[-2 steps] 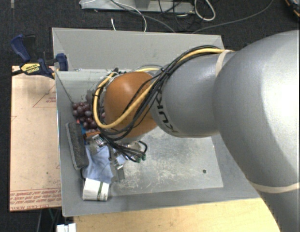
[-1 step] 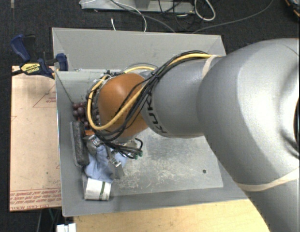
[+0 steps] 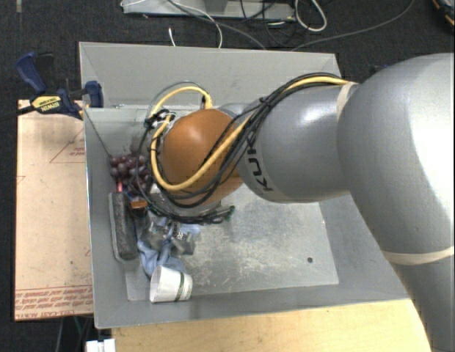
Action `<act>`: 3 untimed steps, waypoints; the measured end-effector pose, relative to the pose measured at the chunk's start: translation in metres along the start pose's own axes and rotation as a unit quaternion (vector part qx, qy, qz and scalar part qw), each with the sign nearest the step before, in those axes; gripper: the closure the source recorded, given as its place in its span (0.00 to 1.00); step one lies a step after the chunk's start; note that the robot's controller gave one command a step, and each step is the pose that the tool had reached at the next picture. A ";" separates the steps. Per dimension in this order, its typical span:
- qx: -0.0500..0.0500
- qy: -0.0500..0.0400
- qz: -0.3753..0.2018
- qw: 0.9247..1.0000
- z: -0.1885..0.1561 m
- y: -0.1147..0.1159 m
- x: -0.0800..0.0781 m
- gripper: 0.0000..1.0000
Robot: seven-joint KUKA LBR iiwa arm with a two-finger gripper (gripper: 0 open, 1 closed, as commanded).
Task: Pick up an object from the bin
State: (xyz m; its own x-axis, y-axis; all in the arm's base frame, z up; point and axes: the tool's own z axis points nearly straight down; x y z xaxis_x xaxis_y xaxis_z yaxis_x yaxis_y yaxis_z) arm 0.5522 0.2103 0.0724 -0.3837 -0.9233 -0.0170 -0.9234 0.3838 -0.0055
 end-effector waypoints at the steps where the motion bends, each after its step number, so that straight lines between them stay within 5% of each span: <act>1: 0.000 0.000 0.000 1.000 0.000 0.000 0.000 1.00; 3: -0.001 0.000 0.002 1.000 -0.024 0.001 0.000 1.00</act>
Offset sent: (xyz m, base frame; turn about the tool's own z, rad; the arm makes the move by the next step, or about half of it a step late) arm -0.0001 -0.0001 0.0058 0.0001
